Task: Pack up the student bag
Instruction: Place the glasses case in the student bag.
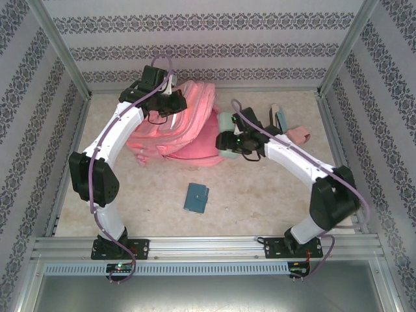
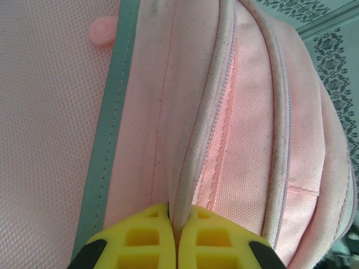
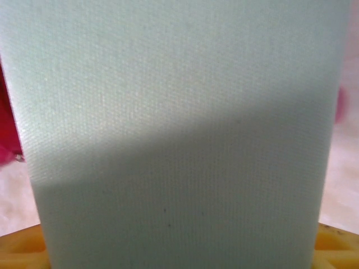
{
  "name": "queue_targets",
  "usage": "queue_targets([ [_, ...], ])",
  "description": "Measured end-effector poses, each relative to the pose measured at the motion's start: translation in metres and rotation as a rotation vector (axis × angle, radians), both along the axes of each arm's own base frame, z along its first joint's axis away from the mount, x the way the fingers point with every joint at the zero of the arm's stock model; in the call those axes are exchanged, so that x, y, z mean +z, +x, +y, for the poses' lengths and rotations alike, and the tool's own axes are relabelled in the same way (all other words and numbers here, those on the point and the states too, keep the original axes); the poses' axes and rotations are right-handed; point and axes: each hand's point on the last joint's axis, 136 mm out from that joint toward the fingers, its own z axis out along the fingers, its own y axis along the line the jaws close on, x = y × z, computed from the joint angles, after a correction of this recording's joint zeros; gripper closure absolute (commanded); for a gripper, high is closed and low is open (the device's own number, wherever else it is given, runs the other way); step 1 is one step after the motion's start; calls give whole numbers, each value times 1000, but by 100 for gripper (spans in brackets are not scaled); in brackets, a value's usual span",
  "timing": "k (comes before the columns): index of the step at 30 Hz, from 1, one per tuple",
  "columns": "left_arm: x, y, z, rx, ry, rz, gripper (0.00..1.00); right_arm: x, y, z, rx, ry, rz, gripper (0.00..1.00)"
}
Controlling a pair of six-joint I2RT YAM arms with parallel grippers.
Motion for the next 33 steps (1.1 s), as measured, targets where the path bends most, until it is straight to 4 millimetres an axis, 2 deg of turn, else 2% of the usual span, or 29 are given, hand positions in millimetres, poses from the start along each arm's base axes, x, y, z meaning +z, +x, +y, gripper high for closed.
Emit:
queue_targets([
  [5,5,3,1,23,-24,-4,98,-21,25,33,-22,46,45,30],
  [14,10,3,3,38,-50,1,98,-59,74,60,-109,99,105,29],
  [18,10,2,2,39,-55,5,98,-64,93,75,-108,128,109,17],
  [19,10,3,3,40,-56,5,98,-65,96,79,-103,139,110,6],
  [20,10,3,3,40,-59,5,98,-64,99,82,-102,149,109,2],
  [25,10,2,2,37,-62,6,98,-61,99,87,-86,172,112,2],
  [28,9,1,2,36,-62,7,98,-63,101,84,-92,174,111,2],
  [33,5,1,0,29,-68,12,98,-68,98,73,-99,190,124,10],
])
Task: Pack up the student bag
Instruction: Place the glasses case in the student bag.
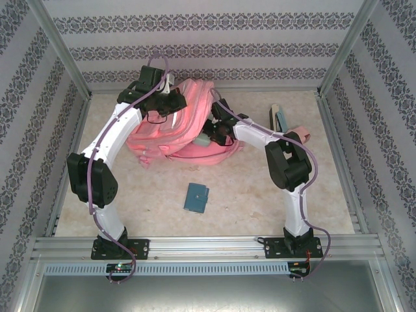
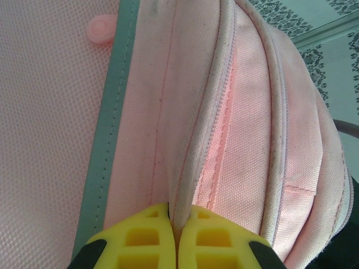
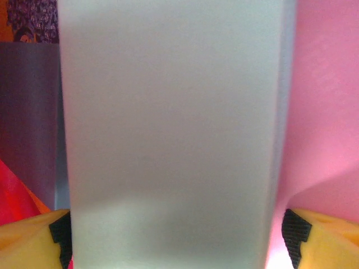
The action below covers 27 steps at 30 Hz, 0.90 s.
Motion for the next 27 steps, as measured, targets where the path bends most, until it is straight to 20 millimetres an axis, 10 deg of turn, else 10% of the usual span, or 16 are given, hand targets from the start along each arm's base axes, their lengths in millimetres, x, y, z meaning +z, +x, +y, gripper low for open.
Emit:
queue_targets([
  [19,0,-1,0,-3,-3,-2,98,40,-13,-20,18,78,-68,6],
  [27,0,-1,0,-3,-4,-2,98,62,-8,-56,-33,66,-128,32],
])
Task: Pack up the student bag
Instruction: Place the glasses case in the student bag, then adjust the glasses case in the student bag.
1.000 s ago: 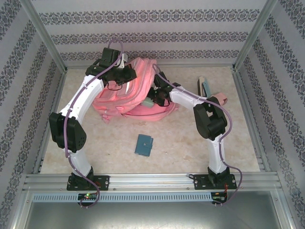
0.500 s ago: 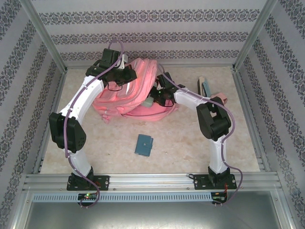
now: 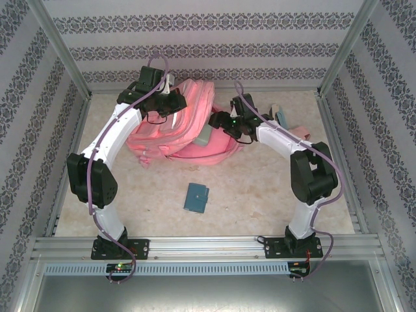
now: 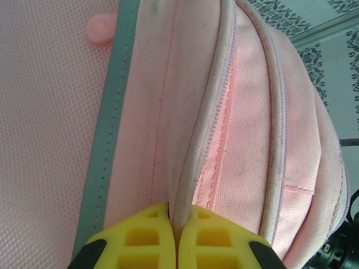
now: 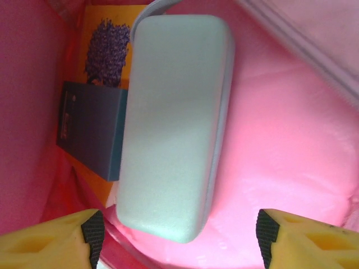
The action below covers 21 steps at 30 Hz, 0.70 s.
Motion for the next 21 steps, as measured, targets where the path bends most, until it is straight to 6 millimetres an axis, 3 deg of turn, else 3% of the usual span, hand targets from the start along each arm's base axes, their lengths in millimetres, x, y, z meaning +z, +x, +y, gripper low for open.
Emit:
queue_targets([
  [7,-1,0,0,-2,-1,3,98,-39,16,8,-3,6,74,32],
  [11,-1,0,-1,-3,-3,-2,98,-64,20,24,3,30,131,48],
  [15,0,1,-1,-3,-4,-3,98,-60,21,57,47,69,125,54],
  [21,0,1,-1,-3,-4,-6,98,-50,9,85,99,92,113,45],
])
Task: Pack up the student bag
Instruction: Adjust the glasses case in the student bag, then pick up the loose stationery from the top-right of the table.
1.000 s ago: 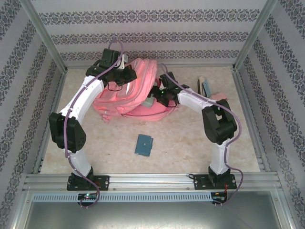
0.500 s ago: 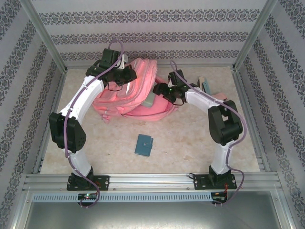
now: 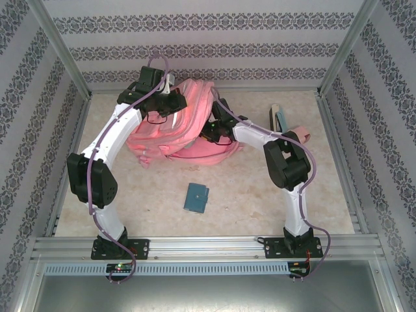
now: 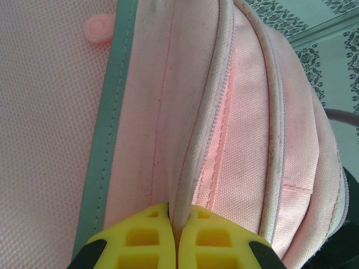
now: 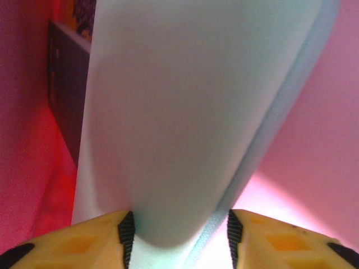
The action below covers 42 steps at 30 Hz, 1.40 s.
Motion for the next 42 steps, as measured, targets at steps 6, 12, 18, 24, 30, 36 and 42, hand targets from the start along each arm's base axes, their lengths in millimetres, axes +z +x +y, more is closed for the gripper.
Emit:
queue_targets([
  [6,0,0,0,0,0,0,98,-6,-7,-22,-14,-31,19,32],
  [12,0,0,0,0,1,0,98,30,-22,-67,-41,-93,-55,31],
  [18,-1,0,-1,-5,0,-1,98,74,-26,-136,-129,-190,-181,35],
  [24,-5,-5,-3,-23,-13,8,98,63,-13,-231,-279,-383,-178,43],
  [30,-6,-6,-4,-33,-19,6,98,28,-5,-291,-332,-554,-84,61],
  [36,-5,-7,-4,-37,-16,3,98,-1,7,-315,-322,-650,-12,62],
  [42,-5,-7,-5,-44,-13,-2,98,-11,26,-326,-312,-697,9,62],
])
